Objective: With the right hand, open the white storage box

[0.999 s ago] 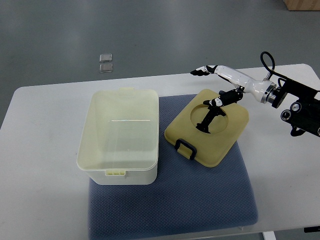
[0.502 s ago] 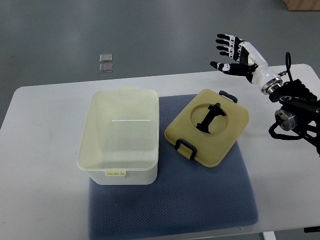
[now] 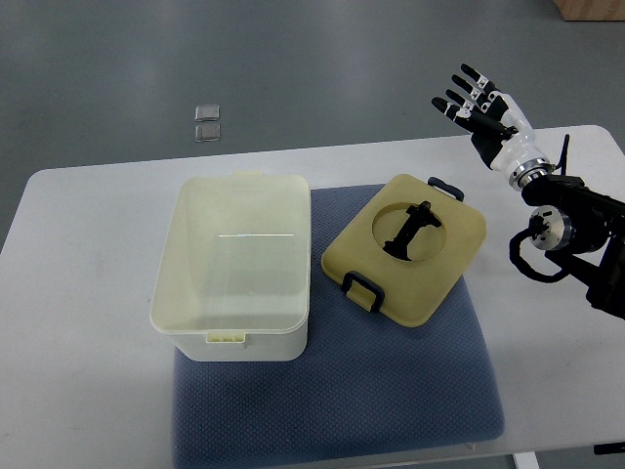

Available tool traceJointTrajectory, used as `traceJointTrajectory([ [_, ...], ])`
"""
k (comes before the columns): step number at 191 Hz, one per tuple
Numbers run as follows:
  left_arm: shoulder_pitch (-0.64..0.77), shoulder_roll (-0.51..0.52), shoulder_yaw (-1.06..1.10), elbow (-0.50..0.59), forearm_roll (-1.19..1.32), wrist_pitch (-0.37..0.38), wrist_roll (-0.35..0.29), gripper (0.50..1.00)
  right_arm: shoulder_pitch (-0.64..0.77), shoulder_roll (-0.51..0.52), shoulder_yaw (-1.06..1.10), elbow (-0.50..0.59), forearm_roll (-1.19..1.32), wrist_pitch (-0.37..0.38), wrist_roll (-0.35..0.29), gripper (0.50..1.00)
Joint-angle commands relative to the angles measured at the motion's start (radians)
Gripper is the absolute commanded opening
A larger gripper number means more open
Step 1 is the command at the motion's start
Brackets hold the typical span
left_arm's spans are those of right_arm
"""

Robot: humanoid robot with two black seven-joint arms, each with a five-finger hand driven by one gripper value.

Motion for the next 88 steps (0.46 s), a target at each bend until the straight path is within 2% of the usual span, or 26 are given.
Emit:
traceJointTrajectory([
  [1,0.0,0.0,0.0,0.0,0.0,0.0,0.0,1.0,-0.012,0.035,0.037,-0.001,0.004,0.001,-0.005,0.926],
  [32,0.0,0.0,0.0,0.0,0.0,0.0,0.0,1.0,-0.05,0.07,0.086,-0.002,0.001,-0.012,0.008,0.928],
  [88,0.0,0.0,0.0,0.0,0.0,0.0,0.0,1.0,-0.057,0.075,0.097,-0.018,-0.013,-0.01,0.012,0.928],
])
